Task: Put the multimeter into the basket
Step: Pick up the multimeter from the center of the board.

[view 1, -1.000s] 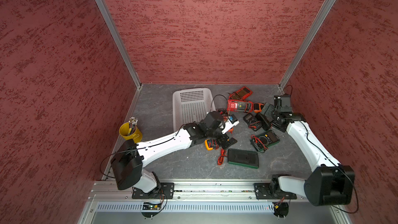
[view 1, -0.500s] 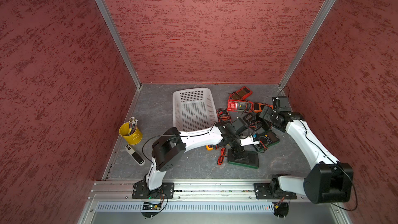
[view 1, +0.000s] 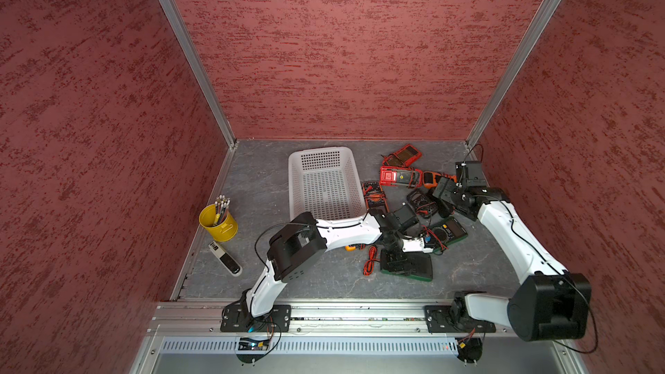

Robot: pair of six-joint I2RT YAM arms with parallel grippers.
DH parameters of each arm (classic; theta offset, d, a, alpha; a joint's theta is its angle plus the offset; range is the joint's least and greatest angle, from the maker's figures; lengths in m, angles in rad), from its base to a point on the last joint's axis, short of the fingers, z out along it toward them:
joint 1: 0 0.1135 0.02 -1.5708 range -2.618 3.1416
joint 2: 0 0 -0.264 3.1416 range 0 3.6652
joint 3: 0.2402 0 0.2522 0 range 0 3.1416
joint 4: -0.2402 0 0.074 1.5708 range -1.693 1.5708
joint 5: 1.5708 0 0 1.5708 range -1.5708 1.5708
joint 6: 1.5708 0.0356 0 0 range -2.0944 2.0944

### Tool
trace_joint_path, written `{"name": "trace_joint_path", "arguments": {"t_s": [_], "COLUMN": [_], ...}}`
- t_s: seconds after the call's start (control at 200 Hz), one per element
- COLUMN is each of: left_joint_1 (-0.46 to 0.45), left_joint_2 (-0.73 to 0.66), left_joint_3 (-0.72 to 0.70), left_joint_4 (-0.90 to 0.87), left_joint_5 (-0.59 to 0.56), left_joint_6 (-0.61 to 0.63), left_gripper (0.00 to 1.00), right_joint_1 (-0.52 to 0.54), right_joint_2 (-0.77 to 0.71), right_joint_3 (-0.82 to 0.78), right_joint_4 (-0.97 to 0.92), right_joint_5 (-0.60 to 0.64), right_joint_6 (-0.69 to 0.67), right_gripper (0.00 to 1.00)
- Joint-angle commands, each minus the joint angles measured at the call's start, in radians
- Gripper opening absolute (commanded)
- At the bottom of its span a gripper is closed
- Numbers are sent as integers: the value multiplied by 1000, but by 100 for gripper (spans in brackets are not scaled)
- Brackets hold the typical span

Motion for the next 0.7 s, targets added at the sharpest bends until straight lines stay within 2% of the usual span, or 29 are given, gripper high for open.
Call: {"name": "trace_joint_path", "arguments": {"t_s": [0.0,0.24,0.431,0.476,0.571,0.696], "left_joint_1": [-9,-19,-20,-22,-22,-21], "left_joint_2": [38,62,69,70,62,39], "left_joint_3": [13,-12,-51,-55,-63,-62], "left_joint_4": [8,33,80,81,95,103], "left_joint_5": [-18,-56,-137,-145,-160,-186], "left_joint_6": [23,18,5,7,13,24], "left_gripper": [100,100,98,84,45,12], "right_joint_1": [7,6,6,7,6,5], "right_joint_2": [-41,-63,-76,-79,-84,-91], "right_joint_3": [-10,-26,-43,-45,-48,-45], "right_joint_4": [9,15,19,20,17,15], "right_joint_5": [-7,-7,-19,-17,-6,13], "right_joint_6": [-20,-26,-16,-12,-14,-8], "right_gripper": [99,99,99,99,99,99]}}
